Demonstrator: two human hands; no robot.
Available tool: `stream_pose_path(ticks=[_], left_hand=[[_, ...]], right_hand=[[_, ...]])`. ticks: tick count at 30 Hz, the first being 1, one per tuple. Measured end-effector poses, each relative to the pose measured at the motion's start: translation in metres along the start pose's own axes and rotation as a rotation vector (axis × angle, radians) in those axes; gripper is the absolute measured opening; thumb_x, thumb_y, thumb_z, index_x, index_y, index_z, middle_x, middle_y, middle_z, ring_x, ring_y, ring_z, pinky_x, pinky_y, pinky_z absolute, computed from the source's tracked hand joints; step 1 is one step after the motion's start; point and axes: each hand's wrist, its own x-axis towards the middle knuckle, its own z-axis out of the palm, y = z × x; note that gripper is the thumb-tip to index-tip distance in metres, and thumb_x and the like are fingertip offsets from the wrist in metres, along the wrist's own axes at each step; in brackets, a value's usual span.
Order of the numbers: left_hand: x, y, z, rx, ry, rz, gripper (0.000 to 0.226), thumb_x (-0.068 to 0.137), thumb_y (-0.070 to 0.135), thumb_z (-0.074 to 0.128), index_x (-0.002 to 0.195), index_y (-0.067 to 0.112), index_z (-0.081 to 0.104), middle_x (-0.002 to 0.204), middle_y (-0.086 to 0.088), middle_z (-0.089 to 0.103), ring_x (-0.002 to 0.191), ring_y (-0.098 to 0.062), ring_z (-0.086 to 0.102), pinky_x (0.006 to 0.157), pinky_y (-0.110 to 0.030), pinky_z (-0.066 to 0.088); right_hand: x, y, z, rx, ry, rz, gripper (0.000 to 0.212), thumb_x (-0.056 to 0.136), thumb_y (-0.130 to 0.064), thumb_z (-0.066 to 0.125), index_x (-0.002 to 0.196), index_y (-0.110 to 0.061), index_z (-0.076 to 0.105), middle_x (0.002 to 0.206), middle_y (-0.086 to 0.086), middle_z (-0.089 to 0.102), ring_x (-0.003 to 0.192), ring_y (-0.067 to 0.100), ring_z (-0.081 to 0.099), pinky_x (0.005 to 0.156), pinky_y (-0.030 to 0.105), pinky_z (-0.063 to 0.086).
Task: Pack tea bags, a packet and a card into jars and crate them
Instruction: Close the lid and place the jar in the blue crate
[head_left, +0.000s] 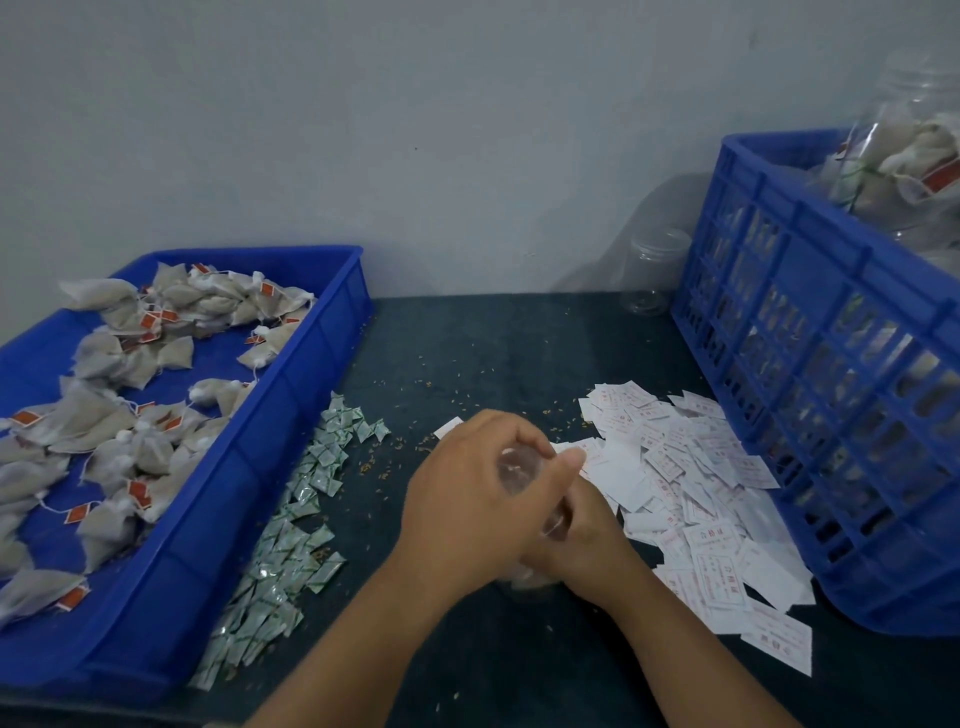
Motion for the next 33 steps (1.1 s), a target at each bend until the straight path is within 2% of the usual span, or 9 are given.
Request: stream_pose_path(ticks=[3, 6, 9, 12, 16, 21, 23, 27, 33], left_hand=[[0.002, -0.013, 0.001, -0.221, -0.1, 0.195, 0.007, 0.087, 0.027, 0.073, 0.086, 0.021, 0.073, 0.099, 0.007, 0.072, 0.1, -0.018, 0.069, 0.087, -0.038, 0.056], [0.004, -0.03, -0.008, -0.318, -0.23, 0.282, 0.015, 0.086, 0.007, 0.075, 0.1, 0.01, 0.079, 0.116, 0.002, 0.075, 0.117, -0.02, 0.068, 0.098, -0.035, 0.054], [0.005, -0.036, -0.014, -0.155, -0.139, 0.265, 0.041, 0.085, 0.021, 0.074, 0.126, 0.029, 0.073, 0.137, 0.018, 0.064, 0.136, -0.009, 0.055, 0.11, -0.026, 0.045], [0.0, -0.029, -0.007, -0.035, -0.109, 0.03, 0.045, 0.082, 0.045, 0.064, 0.127, 0.052, 0.063, 0.136, 0.034, 0.054, 0.132, 0.01, 0.047, 0.107, -0.019, 0.044], [-0.003, -0.017, 0.009, 0.092, 0.035, -0.077, 0.036, 0.077, 0.069, 0.065, 0.107, 0.05, 0.065, 0.112, 0.031, 0.06, 0.105, 0.008, 0.057, 0.084, -0.015, 0.045], [-0.003, -0.011, 0.019, 0.265, 0.086, -0.124, 0.045, 0.081, 0.078, 0.054, 0.114, 0.049, 0.063, 0.115, 0.023, 0.056, 0.111, -0.002, 0.051, 0.083, -0.025, 0.044], [-0.002, -0.008, 0.02, 0.295, 0.095, -0.084, 0.04, 0.082, 0.074, 0.055, 0.109, 0.046, 0.064, 0.107, 0.02, 0.058, 0.104, -0.005, 0.054, 0.084, -0.029, 0.049], [0.003, -0.012, 0.014, 0.141, 0.078, -0.035, 0.024, 0.08, 0.05, 0.063, 0.101, 0.042, 0.073, 0.104, 0.021, 0.064, 0.098, -0.002, 0.061, 0.086, -0.025, 0.05], [0.012, -0.018, 0.007, 0.032, -0.007, 0.11, 0.018, 0.079, 0.03, 0.07, 0.094, 0.034, 0.08, 0.1, 0.019, 0.071, 0.097, -0.005, 0.067, 0.083, -0.027, 0.055]], right_hand=[[0.001, -0.001, -0.01, 0.127, -0.127, 0.079, 0.079, 0.074, -0.06, 0.092, 0.135, -0.016, 0.069, 0.135, 0.008, 0.075, 0.132, 0.029, 0.068, 0.107, 0.036, 0.056], [0.003, -0.002, -0.013, 0.187, -0.221, 0.07, 0.08, 0.075, -0.071, 0.089, 0.138, -0.023, 0.073, 0.139, 0.011, 0.073, 0.136, 0.03, 0.066, 0.112, 0.042, 0.053], [0.004, -0.006, -0.003, 0.149, -0.157, 0.047, 0.067, 0.075, -0.068, 0.091, 0.134, -0.041, 0.072, 0.133, 0.002, 0.076, 0.127, 0.021, 0.071, 0.103, 0.033, 0.056], [0.002, -0.007, 0.002, 0.037, -0.015, -0.026, 0.061, 0.074, -0.042, 0.096, 0.129, -0.044, 0.069, 0.125, -0.004, 0.078, 0.115, 0.014, 0.076, 0.088, 0.024, 0.058], [-0.001, -0.004, 0.006, -0.12, -0.073, -0.069, 0.083, 0.07, -0.028, 0.098, 0.142, -0.035, 0.059, 0.131, -0.014, 0.073, 0.119, 0.01, 0.073, 0.087, 0.018, 0.058], [0.002, -0.006, 0.013, -0.347, -0.018, -0.101, 0.053, 0.078, -0.029, 0.083, 0.116, -0.054, 0.058, 0.109, -0.033, 0.067, 0.096, -0.008, 0.07, 0.073, 0.003, 0.048], [0.002, -0.005, 0.013, -0.408, 0.012, -0.11, 0.061, 0.077, -0.031, 0.086, 0.116, -0.065, 0.054, 0.118, -0.039, 0.063, 0.102, -0.016, 0.066, 0.074, -0.001, 0.045], [0.001, 0.009, 0.004, -0.27, 0.006, -0.054, 0.064, 0.069, -0.025, 0.089, 0.128, -0.034, 0.064, 0.117, -0.014, 0.076, 0.107, 0.008, 0.076, 0.082, 0.022, 0.06], [0.006, 0.004, 0.005, -0.238, 0.004, -0.052, 0.064, 0.072, -0.02, 0.087, 0.129, -0.036, 0.064, 0.116, -0.007, 0.078, 0.106, 0.014, 0.078, 0.08, 0.025, 0.061]])
